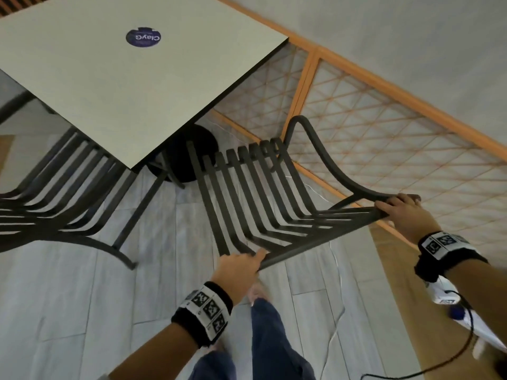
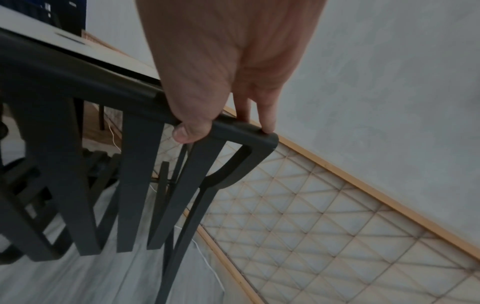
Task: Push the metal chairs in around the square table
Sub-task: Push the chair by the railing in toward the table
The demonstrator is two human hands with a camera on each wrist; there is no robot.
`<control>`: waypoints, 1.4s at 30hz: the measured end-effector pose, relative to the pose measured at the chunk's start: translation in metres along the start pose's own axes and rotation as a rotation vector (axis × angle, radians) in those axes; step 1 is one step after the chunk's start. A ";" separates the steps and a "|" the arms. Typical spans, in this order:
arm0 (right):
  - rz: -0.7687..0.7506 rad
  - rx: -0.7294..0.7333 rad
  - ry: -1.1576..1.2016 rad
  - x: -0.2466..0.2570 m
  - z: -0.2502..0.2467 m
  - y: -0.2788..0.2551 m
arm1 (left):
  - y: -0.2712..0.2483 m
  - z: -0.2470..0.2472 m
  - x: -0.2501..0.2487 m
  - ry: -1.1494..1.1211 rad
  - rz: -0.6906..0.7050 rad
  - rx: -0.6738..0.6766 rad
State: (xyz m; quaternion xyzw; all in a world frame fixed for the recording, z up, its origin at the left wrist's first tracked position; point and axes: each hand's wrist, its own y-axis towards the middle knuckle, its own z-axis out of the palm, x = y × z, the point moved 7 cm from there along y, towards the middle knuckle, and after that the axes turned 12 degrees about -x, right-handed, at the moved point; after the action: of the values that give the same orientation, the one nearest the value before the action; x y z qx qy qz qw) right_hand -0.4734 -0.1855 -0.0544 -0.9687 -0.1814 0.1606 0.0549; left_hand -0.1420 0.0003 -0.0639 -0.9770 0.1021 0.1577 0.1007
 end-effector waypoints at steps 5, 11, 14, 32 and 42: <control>-0.022 0.036 -0.008 -0.026 0.003 0.006 | 0.004 0.024 -0.042 -0.006 0.004 0.010; -0.079 0.018 0.010 -0.042 0.000 0.034 | 0.025 0.027 -0.058 0.028 -0.005 0.010; -0.106 -0.005 0.019 -0.051 -0.004 0.053 | 0.041 0.028 -0.065 0.034 -0.027 0.019; -0.287 -0.113 0.098 -0.062 -0.019 0.173 | 0.112 0.005 -0.052 -0.006 -0.242 -0.074; -0.359 -0.113 0.120 -0.042 -0.037 0.237 | 0.141 -0.012 -0.023 -0.002 -0.365 -0.075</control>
State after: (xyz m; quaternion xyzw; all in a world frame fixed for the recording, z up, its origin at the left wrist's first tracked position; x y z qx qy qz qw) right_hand -0.4193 -0.4224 -0.0467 -0.9301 -0.3564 0.0796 0.0388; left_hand -0.1921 -0.1337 -0.0680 -0.9823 -0.0828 0.1413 0.0913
